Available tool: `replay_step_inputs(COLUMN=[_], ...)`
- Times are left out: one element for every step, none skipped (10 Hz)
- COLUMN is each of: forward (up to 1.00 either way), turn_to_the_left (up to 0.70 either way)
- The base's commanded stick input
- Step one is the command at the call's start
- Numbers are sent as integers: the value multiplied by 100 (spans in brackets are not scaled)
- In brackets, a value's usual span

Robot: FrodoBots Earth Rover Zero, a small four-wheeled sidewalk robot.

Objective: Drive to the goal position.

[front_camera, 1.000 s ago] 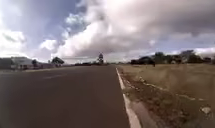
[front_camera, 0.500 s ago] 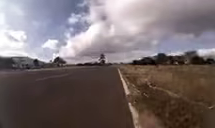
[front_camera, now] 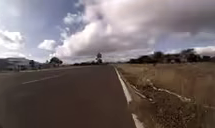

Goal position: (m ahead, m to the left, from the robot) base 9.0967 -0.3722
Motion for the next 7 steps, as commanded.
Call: replay_step_inputs(forward=[81, 81, 81, 81, 82, 83, 83], turn_to_the_left=[-27, -17, -9, -3, 0, 0, 0])
